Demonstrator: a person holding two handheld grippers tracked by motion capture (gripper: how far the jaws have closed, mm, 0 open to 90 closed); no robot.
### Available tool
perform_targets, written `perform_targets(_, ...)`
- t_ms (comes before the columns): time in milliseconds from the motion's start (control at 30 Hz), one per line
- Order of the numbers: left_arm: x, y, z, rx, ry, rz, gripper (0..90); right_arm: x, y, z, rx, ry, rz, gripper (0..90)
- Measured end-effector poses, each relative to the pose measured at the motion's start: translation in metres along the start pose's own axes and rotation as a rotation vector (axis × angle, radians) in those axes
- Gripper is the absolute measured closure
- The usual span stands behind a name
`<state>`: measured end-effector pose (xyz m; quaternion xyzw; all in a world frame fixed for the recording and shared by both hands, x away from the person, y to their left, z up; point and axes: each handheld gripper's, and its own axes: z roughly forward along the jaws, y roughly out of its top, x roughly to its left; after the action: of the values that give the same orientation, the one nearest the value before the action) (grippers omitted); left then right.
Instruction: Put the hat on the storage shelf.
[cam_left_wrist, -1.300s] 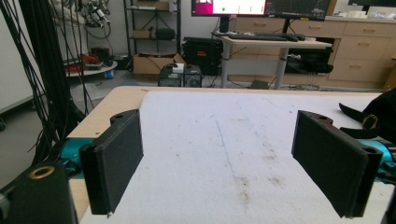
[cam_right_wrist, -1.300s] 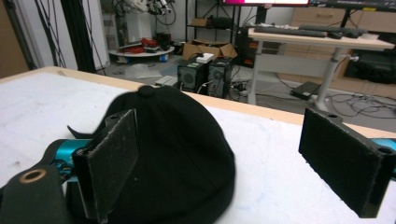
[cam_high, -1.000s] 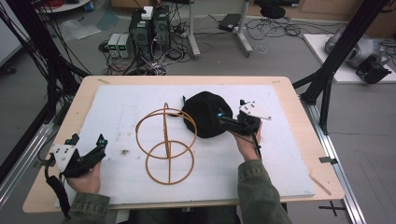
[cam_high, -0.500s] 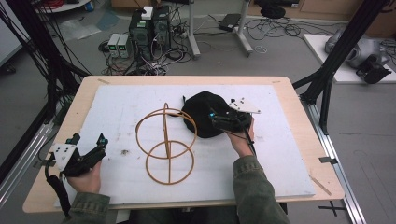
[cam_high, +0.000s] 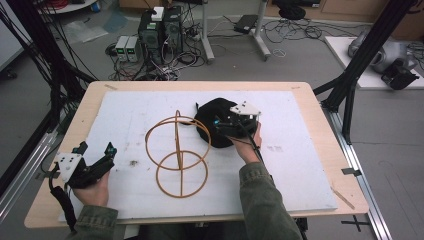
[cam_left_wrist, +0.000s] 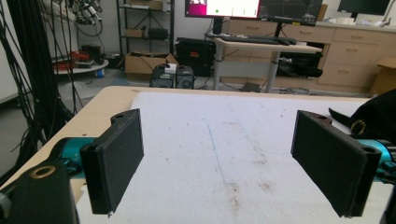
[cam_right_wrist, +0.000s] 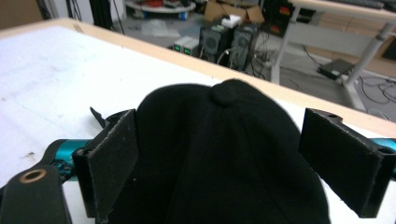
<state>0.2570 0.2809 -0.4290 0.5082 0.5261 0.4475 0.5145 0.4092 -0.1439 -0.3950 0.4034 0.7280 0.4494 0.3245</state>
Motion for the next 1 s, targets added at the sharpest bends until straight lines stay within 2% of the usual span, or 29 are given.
perform_targets(33,0.000,0.000,0.000,-0.003,0.000,-0.005,17.2,0.000,0.000,0.000,0.000,0.000,0.000,11.7)
perform_targets(133,0.000,0.001,0.000,-0.005,0.000,-0.006,17.2,0.006,-0.002,0.006,0.033,-0.049,-0.021,11.7)
perform_targets(233,0.001,0.000,0.000,0.004,0.003,-0.022,17.2,0.010,-0.004,0.010,0.061,-0.071,-0.020,12.1)
perform_targets(267,0.002,0.000,0.000,0.004,0.001,-0.027,17.2,0.011,-0.005,0.011,0.072,-0.093,-0.014,15.2)
perform_targets(300,0.002,0.000,0.000,0.001,0.002,-0.030,17.2,0.011,-0.005,0.011,0.072,-0.093,-0.014,15.2)
perform_targets(333,0.003,0.001,0.000,0.000,0.003,-0.030,17.2,0.011,-0.006,0.011,0.078,-0.107,0.004,19.7)
perform_targets(467,0.004,0.000,0.001,0.000,-0.003,-0.036,17.3,0.012,-0.007,0.011,0.092,-0.085,0.026,26.7)
perform_targets(567,0.004,0.001,0.001,0.000,-0.012,-0.047,17.4,0.016,-0.008,0.012,0.098,-0.090,0.018,31.5)
perform_targets(600,0.003,0.001,0.001,-0.001,-0.014,-0.047,17.5,0.018,-0.008,0.013,0.096,-0.107,0.007,33.6)
perform_targets(667,0.003,0.001,0.001,-0.005,-0.014,-0.045,17.6,0.022,-0.008,0.014,0.093,-0.126,-0.020,43.6)
perform_targets(733,0.003,0.001,0.001,-0.003,-0.016,-0.047,17.7,0.024,-0.008,0.014,0.092,-0.143,-0.020,56.5)
perform_targets(800,0.004,0.001,0.002,0.001,-0.018,-0.044,17.8,0.024,-0.009,0.013,0.099,-0.131,0.010,68.9)
perform_targets(933,0.004,0.000,0.002,0.001,-0.020,-0.041,17.8,0.022,-0.009,0.012,0.106,-0.124,0.057,83.1)
perform_targets(1000,0.003,0.000,0.002,0.001,-0.021,-0.042,17.8,0.022,-0.009,0.011,0.106,-0.129,0.078,86.5)
